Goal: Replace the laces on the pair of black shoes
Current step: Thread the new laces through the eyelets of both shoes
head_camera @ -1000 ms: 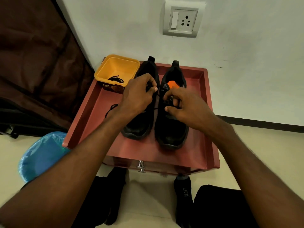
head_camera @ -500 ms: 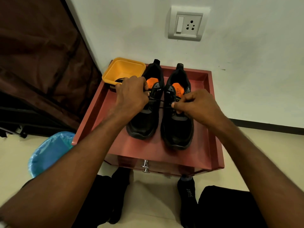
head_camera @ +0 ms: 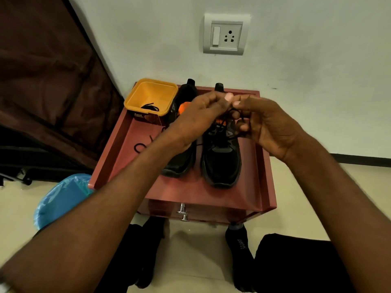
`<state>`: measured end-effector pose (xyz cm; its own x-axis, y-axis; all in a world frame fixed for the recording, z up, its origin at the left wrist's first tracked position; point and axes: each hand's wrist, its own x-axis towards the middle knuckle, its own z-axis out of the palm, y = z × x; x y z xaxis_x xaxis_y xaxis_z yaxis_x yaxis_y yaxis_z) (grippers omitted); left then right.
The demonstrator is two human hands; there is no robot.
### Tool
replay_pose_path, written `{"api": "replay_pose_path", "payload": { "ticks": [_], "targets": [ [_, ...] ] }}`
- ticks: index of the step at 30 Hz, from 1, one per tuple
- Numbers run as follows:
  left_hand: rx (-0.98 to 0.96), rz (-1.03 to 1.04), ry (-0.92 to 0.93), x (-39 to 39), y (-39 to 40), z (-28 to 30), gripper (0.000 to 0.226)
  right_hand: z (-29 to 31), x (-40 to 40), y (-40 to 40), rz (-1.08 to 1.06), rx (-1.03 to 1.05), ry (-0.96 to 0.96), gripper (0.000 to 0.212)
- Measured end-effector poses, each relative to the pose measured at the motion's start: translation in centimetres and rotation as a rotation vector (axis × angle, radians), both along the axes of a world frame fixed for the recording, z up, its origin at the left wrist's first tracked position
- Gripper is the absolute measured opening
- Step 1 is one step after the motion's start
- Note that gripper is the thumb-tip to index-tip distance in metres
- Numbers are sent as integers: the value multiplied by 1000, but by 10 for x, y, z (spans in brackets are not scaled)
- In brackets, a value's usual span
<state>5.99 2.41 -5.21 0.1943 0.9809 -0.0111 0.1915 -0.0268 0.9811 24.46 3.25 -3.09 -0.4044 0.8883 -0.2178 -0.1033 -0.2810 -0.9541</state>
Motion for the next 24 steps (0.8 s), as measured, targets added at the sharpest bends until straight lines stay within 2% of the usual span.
{"api": "replay_pose_path", "payload": {
  "ticks": [3, 5, 6, 8, 9, 10, 11, 12, 14, 16, 17, 19, 21, 23, 24],
  "targets": [
    [-37, -2, 102, 0, -2, -2, 33, 2, 12, 7, -182, 129, -130, 19],
    [-46, 50, 253, -8, -2, -4, 29, 2, 21, 11, -336, 132, -103, 16],
    [-36, 62, 412, -15, -1, -7, 29, 1, 26, 14, -404, 118, -70, 15],
    [8, 47, 905, -24, -1, -12, 25, 0, 33, 16, -483, 105, -49, 17],
    [8, 27, 1071, -26, -2, -13, 16, -1, 35, 17, -482, 123, -89, 19],
    [7, 7, 1108, -27, -3, -14, 5, -3, 36, 18, -455, 160, -165, 19],
    [49, 2, 1061, -28, -4, -18, 15, -5, 34, 17, -402, 214, -259, 19],
    [121, 8, 926, -28, -4, -20, 31, -7, 31, 16, -327, 275, -344, 18],
    [227, 26, 546, -25, -3, -18, 49, -8, 21, 11, -168, 363, -440, 16],
    [147, -32, 246, -19, -2, -14, 55, -9, 11, 7, -76, 381, -432, 16],
    [95, -58, 164, -16, -2, -14, 54, -10, 8, 6, -64, 383, -412, 17],
    [57, -57, 139, -15, -1, -11, 38, -10, 6, 6, -88, 399, -396, 17],
    [86, -15, 232, -19, 1, -13, 14, -10, 10, 7, -157, 420, -406, 17],
    [95, 29, 295, -25, 1, -16, 7, -11, 18, 11, -235, 398, -402, 17],
    [93, 53, 268, -26, 2, -17, 9, -11, 22, 12, -245, 373, -395, 18]
  ]
}}
